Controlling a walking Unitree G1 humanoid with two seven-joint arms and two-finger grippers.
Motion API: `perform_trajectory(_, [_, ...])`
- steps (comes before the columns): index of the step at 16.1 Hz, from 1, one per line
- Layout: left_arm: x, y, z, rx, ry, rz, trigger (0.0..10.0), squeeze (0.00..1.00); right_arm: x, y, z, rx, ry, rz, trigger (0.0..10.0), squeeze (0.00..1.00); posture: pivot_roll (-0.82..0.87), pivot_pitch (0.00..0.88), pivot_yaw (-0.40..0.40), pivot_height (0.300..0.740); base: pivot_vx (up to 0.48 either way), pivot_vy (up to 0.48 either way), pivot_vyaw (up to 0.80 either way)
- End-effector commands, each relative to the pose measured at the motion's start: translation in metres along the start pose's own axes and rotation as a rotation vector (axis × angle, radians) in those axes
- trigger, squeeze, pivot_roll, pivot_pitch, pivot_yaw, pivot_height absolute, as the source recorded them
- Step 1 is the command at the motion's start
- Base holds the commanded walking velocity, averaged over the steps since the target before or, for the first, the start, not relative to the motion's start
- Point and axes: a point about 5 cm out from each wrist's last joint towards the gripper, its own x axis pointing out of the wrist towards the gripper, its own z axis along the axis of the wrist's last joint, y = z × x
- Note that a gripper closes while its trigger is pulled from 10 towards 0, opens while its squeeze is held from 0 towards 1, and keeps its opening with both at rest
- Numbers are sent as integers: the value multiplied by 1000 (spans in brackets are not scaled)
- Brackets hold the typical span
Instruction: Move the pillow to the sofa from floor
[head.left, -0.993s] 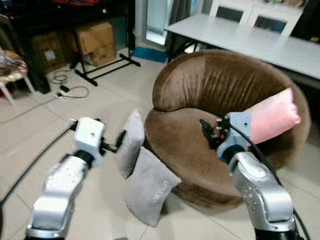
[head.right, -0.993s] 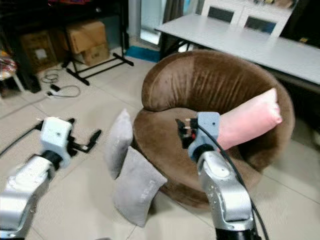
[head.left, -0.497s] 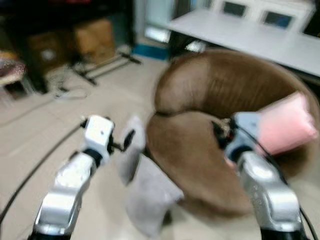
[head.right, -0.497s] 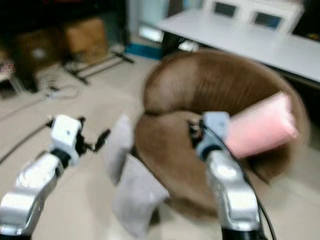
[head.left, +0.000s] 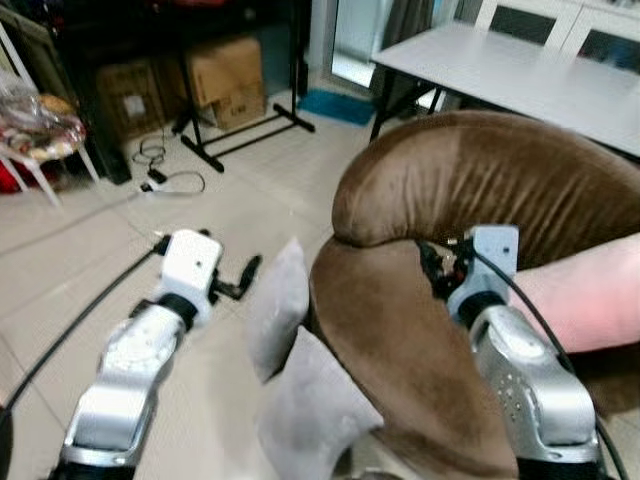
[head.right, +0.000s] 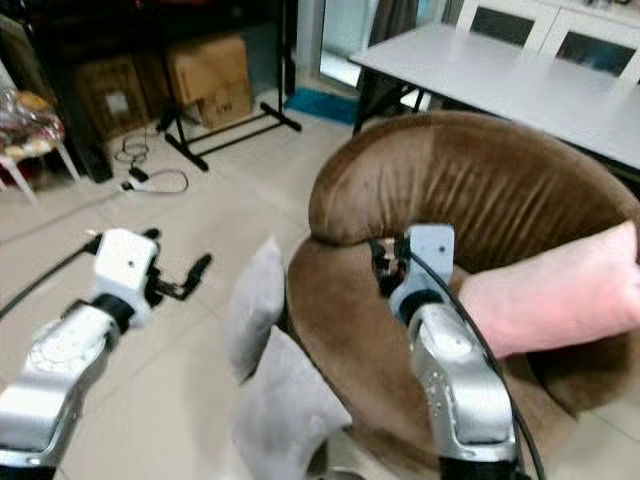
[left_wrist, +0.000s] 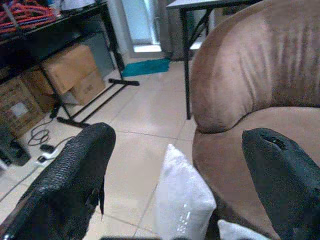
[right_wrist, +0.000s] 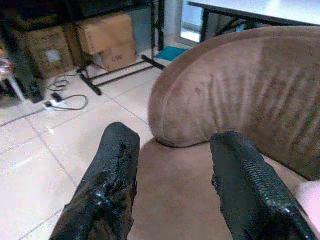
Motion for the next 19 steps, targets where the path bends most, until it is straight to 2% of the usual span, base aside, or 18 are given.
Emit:
perform_trajectory(1, [-2,2,1,18,-7,12,10000,0,-1,0,1,10,-15,12,10000,0,-84,0,-48,701,0,0,0])
perform_trajectory(14, [-11,4,-7,24,-36,75,10000,0,-3,-2,-8,9,-5,9,10000,0,-75,0,-55,571,0,0,0])
perform_trajectory(19, [-11,2,-8,9,-41,49,10000,0,-2,-2,-6,-5,-16,7,10000,0,-72,0,-57,571,0,0,0])
